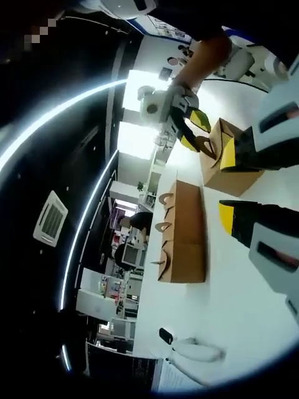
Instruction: Pick up one paper box from the group, open the paper box, and remove the item inside
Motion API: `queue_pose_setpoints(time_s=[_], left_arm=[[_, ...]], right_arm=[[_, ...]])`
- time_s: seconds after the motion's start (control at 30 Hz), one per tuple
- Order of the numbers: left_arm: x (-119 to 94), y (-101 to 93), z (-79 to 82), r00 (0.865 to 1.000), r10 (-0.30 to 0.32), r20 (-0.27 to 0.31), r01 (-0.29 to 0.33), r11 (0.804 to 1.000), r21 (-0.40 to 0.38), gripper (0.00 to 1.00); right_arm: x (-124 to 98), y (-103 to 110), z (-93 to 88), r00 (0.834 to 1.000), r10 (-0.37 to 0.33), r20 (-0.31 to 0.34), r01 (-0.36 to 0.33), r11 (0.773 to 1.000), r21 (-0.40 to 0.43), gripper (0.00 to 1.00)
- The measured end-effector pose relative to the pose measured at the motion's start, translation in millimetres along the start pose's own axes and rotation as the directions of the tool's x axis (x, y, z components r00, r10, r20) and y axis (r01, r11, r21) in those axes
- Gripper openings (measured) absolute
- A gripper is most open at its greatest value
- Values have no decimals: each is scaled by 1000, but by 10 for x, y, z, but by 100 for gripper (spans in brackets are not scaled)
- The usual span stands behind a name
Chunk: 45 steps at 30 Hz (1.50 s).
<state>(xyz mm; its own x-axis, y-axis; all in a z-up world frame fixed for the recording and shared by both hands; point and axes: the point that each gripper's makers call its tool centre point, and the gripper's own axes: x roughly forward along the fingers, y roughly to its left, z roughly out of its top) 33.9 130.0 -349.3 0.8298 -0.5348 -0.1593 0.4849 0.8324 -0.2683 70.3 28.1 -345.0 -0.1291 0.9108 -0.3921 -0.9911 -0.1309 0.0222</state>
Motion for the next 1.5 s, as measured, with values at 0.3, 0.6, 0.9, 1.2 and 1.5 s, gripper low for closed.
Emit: queue_pose_setpoints(time_s=[0.3,0.6,0.9,1.2,1.5], left_arm=[[-54,-11,100,1000,4,16,-5,1000,13,20],[-104,-13,35,999,23,23,-23,1000,4,20],[-104,-24,51,999,7,33,-7,1000,7,20],[-74,-33,80,999,-12,32,11,1000,19,20],[-58,-50,78,999,-24,38,23,999,28,20]], right_arm=[[35,-35,3,999,-19,26,19,1000,13,25],[32,-64,-11,998,-56,35,55,998,44,26],[-206,-97,80,970,-205,131,191,975,112,37],[-368,-66,6,946,-275,169,250,955,159,34],[-519,-71,-43,905,-382,186,348,918,192,34]])
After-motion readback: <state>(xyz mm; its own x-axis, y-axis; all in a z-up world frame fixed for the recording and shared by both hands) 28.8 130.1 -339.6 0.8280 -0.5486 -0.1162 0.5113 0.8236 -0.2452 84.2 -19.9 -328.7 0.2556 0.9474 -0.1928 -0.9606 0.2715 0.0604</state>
